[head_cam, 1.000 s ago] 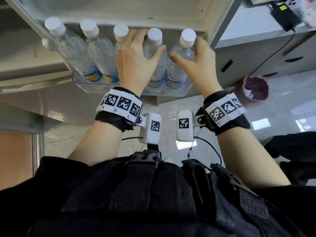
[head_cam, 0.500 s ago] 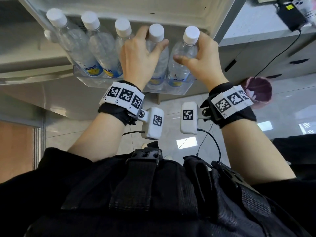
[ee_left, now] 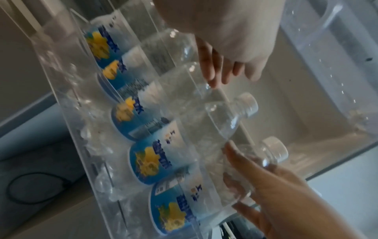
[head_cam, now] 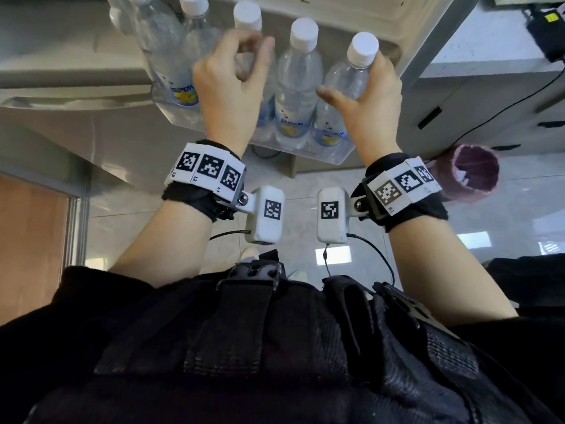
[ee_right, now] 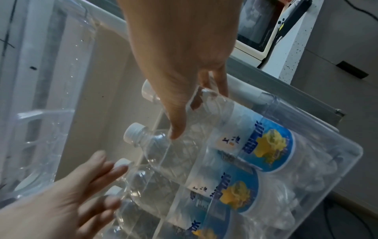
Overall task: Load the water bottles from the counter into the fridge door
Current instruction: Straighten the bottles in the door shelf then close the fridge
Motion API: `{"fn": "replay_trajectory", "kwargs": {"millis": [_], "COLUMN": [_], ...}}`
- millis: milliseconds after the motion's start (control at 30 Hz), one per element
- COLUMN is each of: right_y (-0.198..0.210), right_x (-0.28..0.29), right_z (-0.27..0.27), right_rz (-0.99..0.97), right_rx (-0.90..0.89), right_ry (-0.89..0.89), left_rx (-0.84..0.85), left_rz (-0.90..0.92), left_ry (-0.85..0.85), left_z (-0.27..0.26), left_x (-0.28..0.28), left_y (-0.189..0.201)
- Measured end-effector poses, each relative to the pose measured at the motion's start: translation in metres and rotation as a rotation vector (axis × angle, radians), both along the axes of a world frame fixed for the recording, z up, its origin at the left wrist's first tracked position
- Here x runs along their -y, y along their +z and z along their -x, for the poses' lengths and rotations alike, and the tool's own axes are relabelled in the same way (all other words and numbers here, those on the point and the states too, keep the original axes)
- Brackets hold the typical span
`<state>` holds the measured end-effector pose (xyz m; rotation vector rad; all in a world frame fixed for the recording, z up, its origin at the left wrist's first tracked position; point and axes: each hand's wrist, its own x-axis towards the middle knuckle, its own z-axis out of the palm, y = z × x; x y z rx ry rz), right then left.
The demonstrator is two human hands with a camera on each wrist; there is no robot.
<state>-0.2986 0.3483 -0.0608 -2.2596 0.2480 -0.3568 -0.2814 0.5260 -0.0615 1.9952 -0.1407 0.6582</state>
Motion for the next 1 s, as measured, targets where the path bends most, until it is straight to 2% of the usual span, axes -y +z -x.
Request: {"fn": "replay_trajectory", "kwargs": {"millis": [100,200,333,400,500,567,700,867,1000], "right_y": [-0.003,-0.007,-0.003,0.0,0.005,0.008,0.01,0.009,0.013], "right_x": [-0.008,-0.023,-0.066,-0.089,-0.119,-0.134,-0.148,-0.153,-0.145], "right_z": [0.002,0.008,0.024,0.024,0.012,0.003,-0.012,-0.032,-0.046], "right_rz": [0.015,-0.017,-0.022,-0.029,-0.004,-0.002,0.028,0.057,0.061], "right_rx": [0.009,0.064,0.43,0.522,0.418,0.322,0.232,0.099,0.079], "right_ry": [-0.044,-0.141,-0.442,-0.4,-0.216,-0.161,-0.2,-0.203,-0.201], "left_rx": [0.068,0.047,0.004,-0.055,-0.153,-0.19,-0.235,-0.235,-0.2], "left_rz": [0.061,0.089,0.002,-0.04,-0.08,-0.082,-0.076,-0.143,-0.305], "left_ry": [0.146,0.153,0.073,-0.041,-0.185,-0.232,-0.329,-0.36,-0.311], "left_z": [-0.007,-0.02,-0.035,-0.043,-0.052,-0.059,-0.071,-0.079,-0.081], "left_x": [-0.03,-0.053,-0.08,-0.091,-0.1,-0.104,-0.104,-0.102,-0.1], "left_y": [-0.003,-0.002,0.007,0.006,0.009,0.01,0.011,0.008,0.01]}}
